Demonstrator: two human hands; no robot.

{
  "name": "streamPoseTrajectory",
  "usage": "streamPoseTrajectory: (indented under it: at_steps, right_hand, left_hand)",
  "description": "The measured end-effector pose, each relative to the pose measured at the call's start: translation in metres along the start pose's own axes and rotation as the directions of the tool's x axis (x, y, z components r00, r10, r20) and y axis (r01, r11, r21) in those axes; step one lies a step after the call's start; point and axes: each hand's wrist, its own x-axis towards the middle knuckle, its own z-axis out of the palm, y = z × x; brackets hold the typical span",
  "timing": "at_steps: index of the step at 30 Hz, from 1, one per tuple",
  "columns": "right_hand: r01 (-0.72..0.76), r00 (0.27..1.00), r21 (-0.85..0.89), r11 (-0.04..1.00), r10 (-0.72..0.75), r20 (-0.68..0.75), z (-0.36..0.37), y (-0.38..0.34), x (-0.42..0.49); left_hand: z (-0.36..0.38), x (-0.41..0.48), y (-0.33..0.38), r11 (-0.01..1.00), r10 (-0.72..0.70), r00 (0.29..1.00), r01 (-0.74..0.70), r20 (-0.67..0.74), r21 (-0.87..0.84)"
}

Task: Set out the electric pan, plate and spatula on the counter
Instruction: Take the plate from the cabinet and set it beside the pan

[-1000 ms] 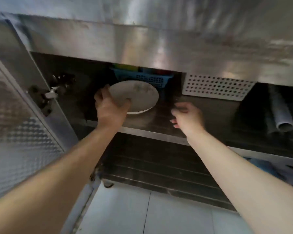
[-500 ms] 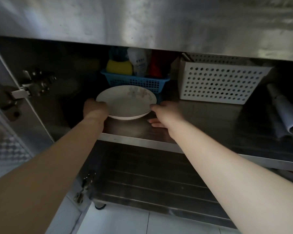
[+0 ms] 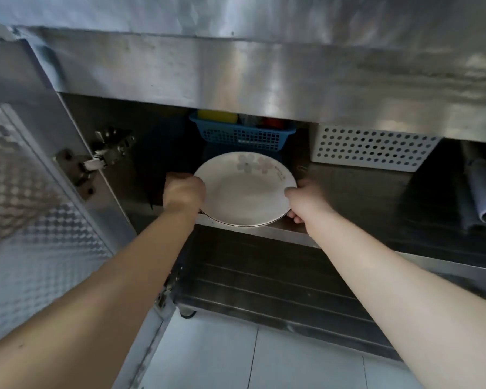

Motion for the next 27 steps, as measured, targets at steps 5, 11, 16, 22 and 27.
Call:
streamPoseTrajectory:
  at_steps: [5,11,16,22,27]
  right_hand:
    - [-0.06,0.998,-0.103,0.993,0.063,0.03,-0.029,-0.011,-0.05]
    - [-0.182,0.974,-0.24,0.954,0.208,0.086,-0.061,-0.02,-0.144]
    - [-0.217,0.948,-0.322,0.922,0.278,0.156,-0.094,-0.053,-0.206]
    - [-0.235,0.91,-0.381,0.894,0.34,0.236,-0.134,-0.107,-0.261]
    - [-0.204,0.898,-0.4,0.893,0.334,0.287,-0.166,-0.149,-0.283]
  left_hand:
    - [-0.038,-0.056,0.002,0.996,-0.06,0.995,0.064,0.08,-0.054]
    - [-0.098,-0.13,0.011,0.984,-0.174,0.973,0.166,0.15,0.065]
    - [-0.153,-0.173,0.035,0.959,-0.237,0.955,0.2,0.18,0.201]
    - [-0.2,-0.213,0.09,0.931,-0.311,0.937,0.266,0.16,0.248]
    - [-0.233,-0.234,0.137,0.925,-0.333,0.929,0.289,0.16,0.246]
